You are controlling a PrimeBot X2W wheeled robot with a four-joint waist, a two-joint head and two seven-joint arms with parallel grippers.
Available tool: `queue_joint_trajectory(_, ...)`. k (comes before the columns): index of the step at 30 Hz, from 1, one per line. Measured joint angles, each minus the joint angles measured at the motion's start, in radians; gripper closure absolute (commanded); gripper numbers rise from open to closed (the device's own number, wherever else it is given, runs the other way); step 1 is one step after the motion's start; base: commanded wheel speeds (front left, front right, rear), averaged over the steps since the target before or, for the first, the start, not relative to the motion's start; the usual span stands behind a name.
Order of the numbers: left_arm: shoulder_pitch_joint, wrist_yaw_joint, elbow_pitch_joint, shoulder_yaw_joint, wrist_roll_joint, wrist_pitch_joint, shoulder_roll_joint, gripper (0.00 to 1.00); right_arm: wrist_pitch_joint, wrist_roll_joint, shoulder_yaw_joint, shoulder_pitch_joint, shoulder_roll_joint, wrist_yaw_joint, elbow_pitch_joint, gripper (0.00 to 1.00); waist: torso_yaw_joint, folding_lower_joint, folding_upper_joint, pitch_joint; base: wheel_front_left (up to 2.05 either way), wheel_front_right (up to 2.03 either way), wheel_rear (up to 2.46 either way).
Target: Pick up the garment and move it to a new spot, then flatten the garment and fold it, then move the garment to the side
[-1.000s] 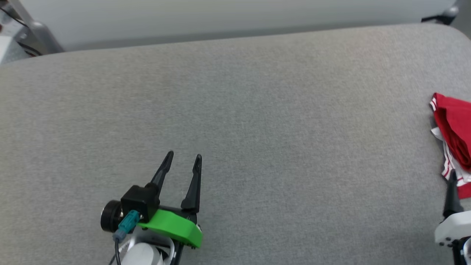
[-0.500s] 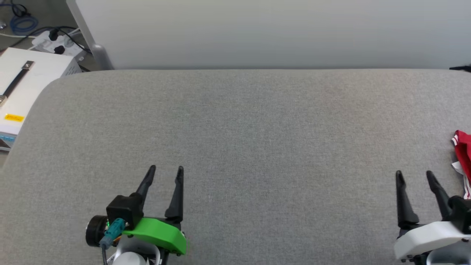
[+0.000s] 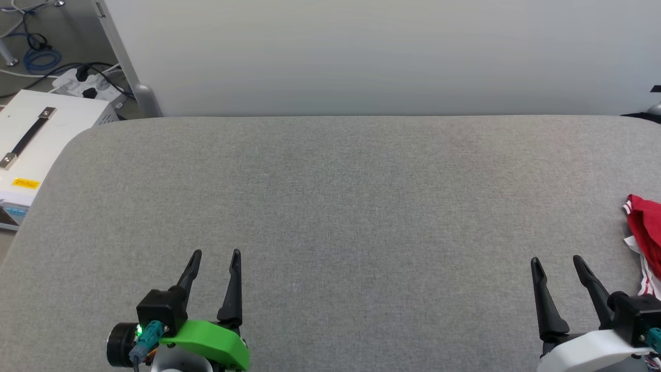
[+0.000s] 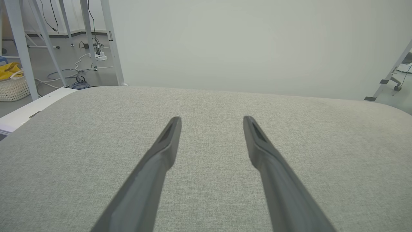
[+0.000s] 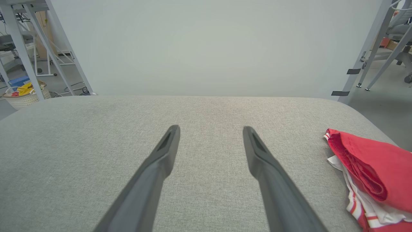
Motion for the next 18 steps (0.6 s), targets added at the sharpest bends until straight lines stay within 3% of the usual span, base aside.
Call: queue_joint_trajectory(18,0.002,-0.004,0.023,-0.004,0.000,0.000,0.000,0.00,0.006,0.016,0.015,0.006,0.001,0.000,-0.003,0.00,-0.005,0.0000,0.0000,0.003,0.00,0.00,0.00)
